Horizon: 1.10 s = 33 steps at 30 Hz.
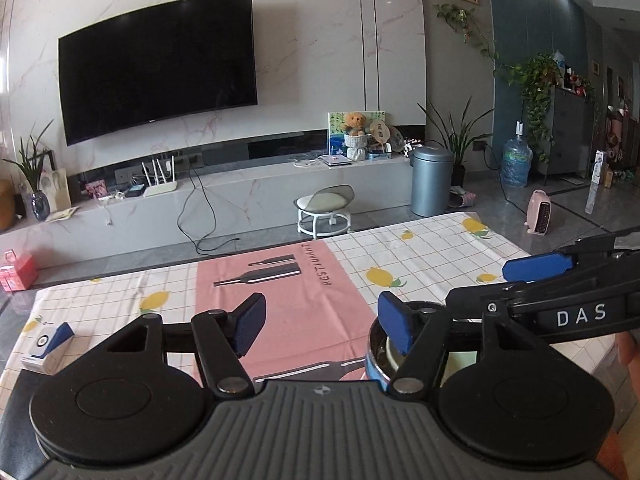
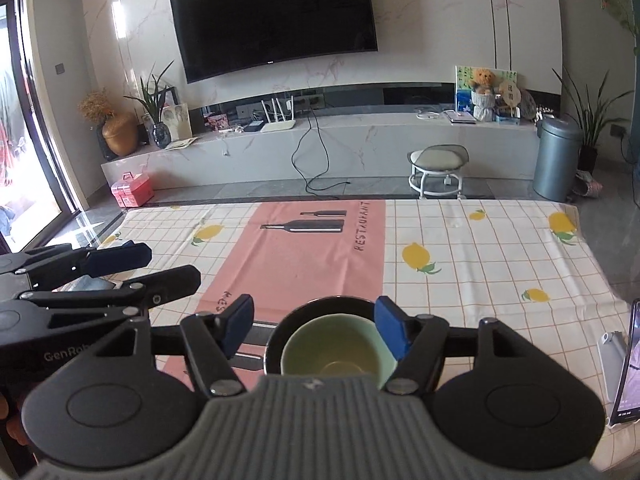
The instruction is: Organize plates and bowls
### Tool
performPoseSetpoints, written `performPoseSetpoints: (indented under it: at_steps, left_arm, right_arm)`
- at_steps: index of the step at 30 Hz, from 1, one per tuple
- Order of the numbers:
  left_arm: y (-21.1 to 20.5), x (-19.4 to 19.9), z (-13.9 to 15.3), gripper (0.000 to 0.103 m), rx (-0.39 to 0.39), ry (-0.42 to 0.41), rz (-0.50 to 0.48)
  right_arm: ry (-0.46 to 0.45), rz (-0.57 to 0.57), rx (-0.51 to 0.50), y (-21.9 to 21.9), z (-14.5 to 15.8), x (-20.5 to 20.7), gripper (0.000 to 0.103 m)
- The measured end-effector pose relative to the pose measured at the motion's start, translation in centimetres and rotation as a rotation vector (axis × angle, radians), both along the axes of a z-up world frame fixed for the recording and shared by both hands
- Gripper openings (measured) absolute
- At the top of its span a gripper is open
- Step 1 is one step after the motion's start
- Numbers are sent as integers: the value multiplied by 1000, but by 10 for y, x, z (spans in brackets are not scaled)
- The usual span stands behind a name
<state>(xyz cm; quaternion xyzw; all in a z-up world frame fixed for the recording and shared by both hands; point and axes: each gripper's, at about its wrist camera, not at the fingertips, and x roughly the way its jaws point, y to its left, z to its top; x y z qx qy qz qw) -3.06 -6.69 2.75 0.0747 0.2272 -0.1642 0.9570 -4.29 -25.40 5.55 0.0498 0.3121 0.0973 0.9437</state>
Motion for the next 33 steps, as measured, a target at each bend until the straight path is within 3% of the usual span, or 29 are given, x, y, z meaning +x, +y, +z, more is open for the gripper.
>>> performPoseSetpoints:
  at_steps: [4, 10, 12, 15, 21, 33]
  left_arm:
    - [11, -14, -2, 86, -15, -1, 85]
    - [18, -29, -13, 88, 55, -26, 232]
    - [23, -31, -19, 89, 48, 8, 248]
    - [33, -34, -30, 89, 27, 72, 257]
    - [43, -40, -52, 89, 61, 124, 271]
    - [48, -34, -75, 89, 77, 209, 296]
  right_arm:
    - [-32, -15, -55, 11, -3, -19, 77]
    - [-66, -85, -79, 22, -18, -46, 82]
    - [-79, -109, -91, 27, -24, -54, 88]
    - [-81, -136, -80, 32, -33, -63, 88]
    - [-94, -178, -103, 40, -50, -74, 89]
    - [34, -179, -118, 43, -82, -64, 90]
